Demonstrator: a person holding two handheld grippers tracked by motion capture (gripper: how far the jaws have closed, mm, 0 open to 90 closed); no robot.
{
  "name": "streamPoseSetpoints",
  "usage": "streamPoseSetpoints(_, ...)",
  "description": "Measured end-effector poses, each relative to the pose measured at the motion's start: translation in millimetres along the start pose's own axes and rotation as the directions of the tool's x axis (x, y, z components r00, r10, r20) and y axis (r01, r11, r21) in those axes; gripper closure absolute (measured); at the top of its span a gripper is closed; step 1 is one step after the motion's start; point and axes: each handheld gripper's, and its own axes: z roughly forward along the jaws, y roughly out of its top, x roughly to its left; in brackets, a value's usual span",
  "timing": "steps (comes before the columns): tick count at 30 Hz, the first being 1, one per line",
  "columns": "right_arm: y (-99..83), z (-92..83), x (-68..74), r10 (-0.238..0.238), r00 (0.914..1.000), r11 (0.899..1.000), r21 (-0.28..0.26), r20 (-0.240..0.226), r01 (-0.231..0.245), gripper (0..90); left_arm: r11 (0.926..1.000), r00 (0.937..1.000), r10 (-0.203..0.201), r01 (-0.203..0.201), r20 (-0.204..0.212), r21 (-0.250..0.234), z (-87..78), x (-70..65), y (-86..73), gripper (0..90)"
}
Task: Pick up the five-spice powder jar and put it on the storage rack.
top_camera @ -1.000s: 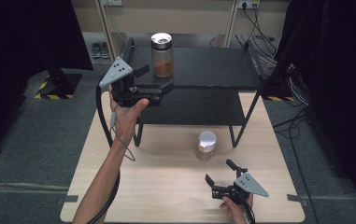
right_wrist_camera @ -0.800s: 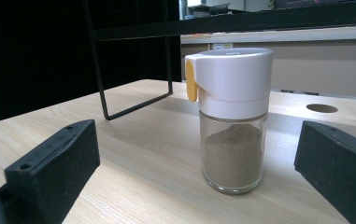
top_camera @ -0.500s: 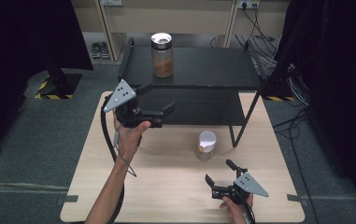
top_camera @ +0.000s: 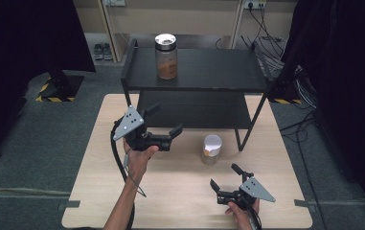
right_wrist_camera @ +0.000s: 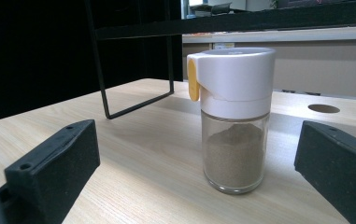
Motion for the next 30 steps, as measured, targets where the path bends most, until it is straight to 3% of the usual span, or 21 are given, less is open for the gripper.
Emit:
streamPoseSetpoints(9, -0.1, -0.1, 0.0, -0.001, 1.0, 1.0, -0.001, -0.001, 0.001, 0.5, 0.9988, 0.998, -0.049, 0.049, 0.039, 0.006, -2.7, 7.1, -40.7, 0.2)
streamPoseSetpoints(14, -0.2, 0.0, -0.3, 0.0, 1.0, 1.0, -0.001, -0.002, 0.0, 0.5, 0.9991, 0.9987, -0.041, 0.041, 0.03, 0.011, -8.1, 6.1, -60.3, 0.2)
streamPoseSetpoints(25, -0.3, 0.2, -0.3, 0.001, 1.0, 1.0, 0.0, -0.002, -0.001, 0.5, 0.9976, 0.9971, -0.064, 0.062, 0.043, 0.029, -19.5, 4.3, -98.2, 0.1)
streamPoseSetpoints(30, -0.3, 0.0, -0.3, 0.001, 1.0, 1.0, -0.001, -0.002, -0.001, 0.5, 0.9982, 0.9987, -0.041, 0.04, 0.031, 0.044, -24.2, -3.4, -109.8, 0.1)
